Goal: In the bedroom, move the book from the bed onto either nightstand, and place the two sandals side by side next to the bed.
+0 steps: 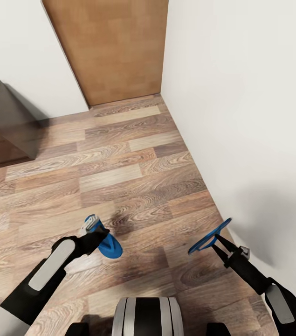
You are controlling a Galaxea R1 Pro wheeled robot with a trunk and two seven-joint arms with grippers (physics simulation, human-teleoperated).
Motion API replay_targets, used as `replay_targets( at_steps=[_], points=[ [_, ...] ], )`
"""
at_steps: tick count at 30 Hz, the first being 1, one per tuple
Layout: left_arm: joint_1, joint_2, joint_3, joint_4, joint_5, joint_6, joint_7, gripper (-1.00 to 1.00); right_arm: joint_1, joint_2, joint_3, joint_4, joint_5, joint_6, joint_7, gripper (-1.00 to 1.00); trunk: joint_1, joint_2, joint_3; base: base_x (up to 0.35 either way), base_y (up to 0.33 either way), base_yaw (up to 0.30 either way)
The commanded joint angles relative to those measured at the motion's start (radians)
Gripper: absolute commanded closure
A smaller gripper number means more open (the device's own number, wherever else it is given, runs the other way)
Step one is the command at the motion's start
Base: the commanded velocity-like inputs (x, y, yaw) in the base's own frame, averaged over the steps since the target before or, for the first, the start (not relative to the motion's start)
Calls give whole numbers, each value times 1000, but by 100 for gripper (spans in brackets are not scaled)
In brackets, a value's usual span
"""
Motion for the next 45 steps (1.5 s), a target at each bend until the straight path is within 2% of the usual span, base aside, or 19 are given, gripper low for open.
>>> replay_targets(
  at_steps=[1, 5, 7, 10, 11, 12, 17, 20, 22, 23, 24, 25, 26, 27, 29, 31, 35, 43, 45],
  points=[
    [-1, 7, -5, -3, 3, 17, 2, 100, 0, 0, 0, 1, -1, 4, 0, 100, -1, 0, 3, 0, 0, 0],
    [0, 37, -11, -6, -5, 41, -50, 100, 0, 11, 2, 3, -1, 2, -2, 100, -2, 1, 19, 0, 0, 0],
    [0, 74, -12, -7, -36, 44, -107, 100, 0, 33, 2, 3, 11, 2, -3, 100, -3, 1, 27, 0, 0, 0],
    [0, 111, -13, -7, -65, 56, -203, 100, 0, 46, 2, 3, 71, 1, -2, 100, -5, 2, 38, 0, 0, 0],
    [0, 122, -13, -7, -72, 80, -233, 100, 0, 51, 1, 3, 100, 1, -2, 100, -5, 2, 42, 0, 0, 0],
    [0, 126, -14, -7, -75, 100, -246, 100, 0, 54, 1, 3, 112, 1, -2, 100, -5, 3, 46, 0, 0, 0],
    [0, 134, -14, -1, -79, 159, -268, 100, 0, 61, 1, 7, 132, 1, -2, 100, -8, 4, 65, 0, 0, 0],
    [1, 134, -14, 0, -80, 164, -271, 100, 0, 85, 1, 10, 141, 1, -3, 100, -9, 4, 77, 0, 0, 0],
    [2, 135, -14, 4, -89, 166, -284, 100, 0, 114, 1, 10, 189, 0, -4, 100, -10, 5, 85, 0, 0, 0],
    [2, 135, -15, 17, -115, 166, -296, 100, 0, 126, 1, 11, 227, -1, -3, 100, -10, 5, 89, 0, 0, 0],
    [2, 135, -16, 24, -128, 166, -303, 100, 0, 129, 1, 11, 239, -1, -4, 100, -11, 5, 92, 0, 0, 0],
    [5, 135, -16, 45, -176, 167, -337, 100, 0, 135, 1, 11, 268, -1, -3, 100, -11, 6, 96, 0, 0, 0],
    [8, 136, -16, 57, -209, 167, -376, 100, 0, 137, 1, 11, 280, -1, -3, 100, -12, 6, 100, 0, 0, 0],
    [11, 141, -16, 76, -254, 167, -460, 100, 0, 139, 1, 11, 292, -1, -3, 100, -12, 6, 104, 0, 0, 0],
    [13, 145, -15, 100, -297, 167, -583, 100, 0, 140, 1, 11, 300, -1, -2, 100, -13, 7, 112, 0, 0, 0],
    [14, 147, -15, 110, -319, 168, -657, 100, 0, 141, 1, 11, 304, -1, -2, 100, -14, 7, 119, 0, 0, 0],
    [14, 146, -16, 118, -330, 165, -700, 100, 0, 141, 0, 11, 304, -1, -1, 100, -14, 7, 119, 0, 0, 0],
    [14, 132, -18, 117, -325, 167, -713, 100, 0, 141, 0, 11, 303, -1, 0, 100, -14, 7, 119, 0, 0, 0],
    [14, 131, -18, 116, -314, 168, -715, 100, 0, 141, 0, 11, 303, -1, 0, 100, -14, 7, 119, 0, 0, 0]
  ],
)
